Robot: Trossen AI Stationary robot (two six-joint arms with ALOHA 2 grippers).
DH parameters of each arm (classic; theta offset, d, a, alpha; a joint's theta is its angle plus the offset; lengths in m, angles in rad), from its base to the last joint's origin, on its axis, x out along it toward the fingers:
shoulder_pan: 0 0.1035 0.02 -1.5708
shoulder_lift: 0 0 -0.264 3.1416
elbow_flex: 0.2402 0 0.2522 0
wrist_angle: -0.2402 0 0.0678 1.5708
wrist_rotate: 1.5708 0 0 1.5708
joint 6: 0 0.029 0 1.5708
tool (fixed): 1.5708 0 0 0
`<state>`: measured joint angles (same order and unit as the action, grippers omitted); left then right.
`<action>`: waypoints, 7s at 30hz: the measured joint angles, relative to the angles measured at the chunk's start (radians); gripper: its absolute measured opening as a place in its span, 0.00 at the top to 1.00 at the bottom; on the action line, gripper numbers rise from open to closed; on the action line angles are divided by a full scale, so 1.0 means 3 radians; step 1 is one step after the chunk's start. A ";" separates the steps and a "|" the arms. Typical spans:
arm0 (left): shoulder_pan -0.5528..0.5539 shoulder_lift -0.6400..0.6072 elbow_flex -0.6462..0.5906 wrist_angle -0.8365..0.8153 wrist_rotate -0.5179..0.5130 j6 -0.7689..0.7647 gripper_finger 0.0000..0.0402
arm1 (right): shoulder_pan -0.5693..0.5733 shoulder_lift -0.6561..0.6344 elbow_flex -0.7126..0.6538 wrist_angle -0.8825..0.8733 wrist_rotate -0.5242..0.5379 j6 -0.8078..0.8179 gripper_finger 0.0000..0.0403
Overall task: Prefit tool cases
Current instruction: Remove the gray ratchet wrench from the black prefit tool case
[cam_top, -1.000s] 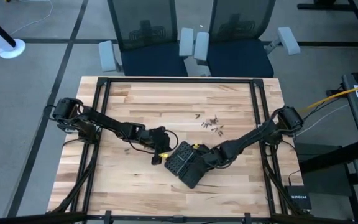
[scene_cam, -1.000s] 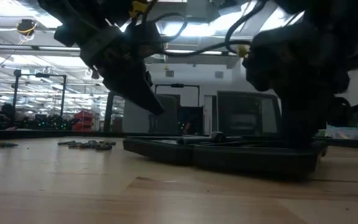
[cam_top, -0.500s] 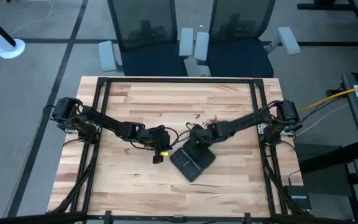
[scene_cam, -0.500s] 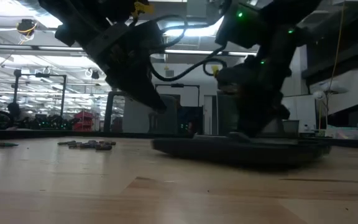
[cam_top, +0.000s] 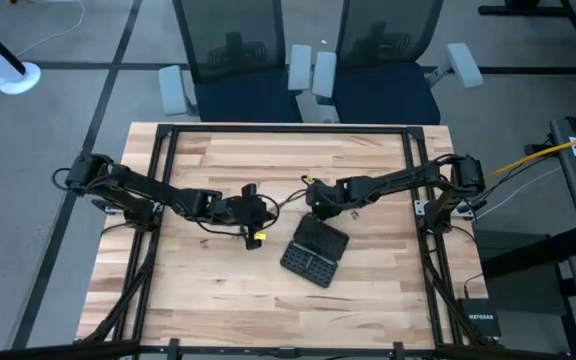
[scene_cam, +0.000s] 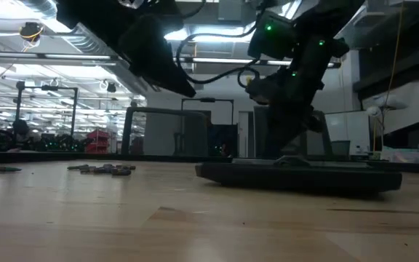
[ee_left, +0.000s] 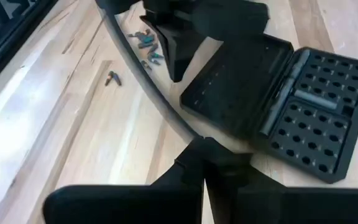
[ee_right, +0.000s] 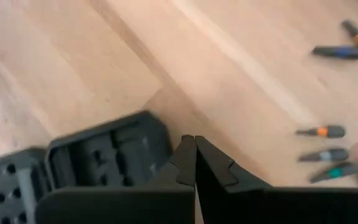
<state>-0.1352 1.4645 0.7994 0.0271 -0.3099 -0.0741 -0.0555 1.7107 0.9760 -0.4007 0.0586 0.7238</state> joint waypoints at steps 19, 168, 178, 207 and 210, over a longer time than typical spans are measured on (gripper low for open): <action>-0.0054 0.0949 0.0569 0.0474 0.1265 0.0345 1.00 | 0.1473 -0.0520 -0.0217 0.0031 -0.0320 0.0795 1.00; -0.0106 0.1715 0.0683 0.0783 0.0235 -0.1113 1.00 | 0.0935 -0.0007 -0.0513 0.1251 0.0837 0.1574 1.00; -0.0161 0.1722 0.0687 0.0799 0.0175 -0.1120 1.00 | 0.0542 0.0032 -0.0500 0.2270 0.0759 0.1311 1.00; -0.0175 0.0929 0.0297 -0.0218 -0.0067 -0.0531 1.00 | 0.0598 -0.0062 -0.0412 0.1764 0.0175 -0.0296 0.97; -0.0231 0.0927 0.0126 -0.0204 -0.0076 -0.0779 1.00 | 0.0598 0.0092 -0.0242 0.1714 0.0136 -0.0719 0.87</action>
<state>-0.2045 1.7426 0.8372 -0.0342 -0.3328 -0.3079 0.1238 1.7382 0.9034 0.1136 0.0993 0.5080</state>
